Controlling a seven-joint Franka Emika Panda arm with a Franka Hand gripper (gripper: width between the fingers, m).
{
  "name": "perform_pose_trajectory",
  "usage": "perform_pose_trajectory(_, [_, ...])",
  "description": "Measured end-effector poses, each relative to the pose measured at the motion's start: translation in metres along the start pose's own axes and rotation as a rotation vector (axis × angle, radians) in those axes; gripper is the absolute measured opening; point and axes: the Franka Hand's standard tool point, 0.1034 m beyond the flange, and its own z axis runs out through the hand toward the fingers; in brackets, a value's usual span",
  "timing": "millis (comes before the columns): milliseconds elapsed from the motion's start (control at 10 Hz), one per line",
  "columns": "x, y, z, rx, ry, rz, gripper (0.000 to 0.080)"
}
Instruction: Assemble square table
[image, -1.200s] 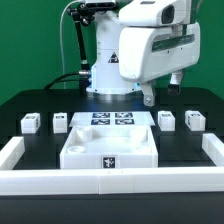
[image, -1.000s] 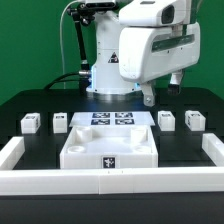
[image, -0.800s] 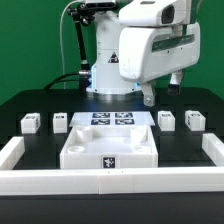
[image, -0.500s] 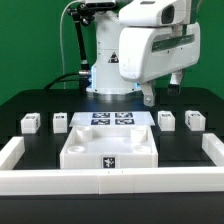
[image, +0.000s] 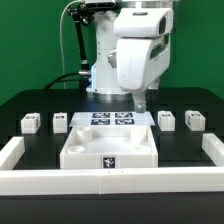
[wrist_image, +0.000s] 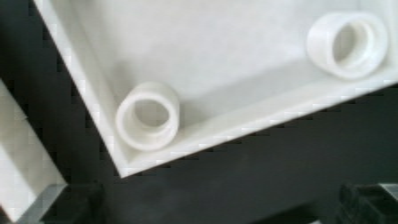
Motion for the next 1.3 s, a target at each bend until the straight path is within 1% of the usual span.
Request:
perform_pose_trajectory(100, [-0.005, -0.006, 0.006, 0.016, -0.004, -0.046, 0.065])
perform_pose_trajectory(500, [-0.006, -0.005, 0.007, 0.014, -0.003, -0.043, 0.065])
perform_pose_trajectory(600, [-0.012, -0.01, 0.013, 0.018, -0.002, -0.141, 0.065])
perform_pose_trajectory(700, [-0.018, -0.02, 0.021, 0.04, -0.006, -0.204, 0.065])
perform_pose_trajectory(900, [-0.024, -0.029, 0.026, 0.051, -0.007, -0.228, 0.065])
perform_pose_trajectory(1100, [-0.024, -0.028, 0.026, 0.051, -0.006, -0.227, 0.065])
perform_pose_trajectory(1300, [-0.028, -0.042, 0.03, 0.062, -0.009, -0.228, 0.065])
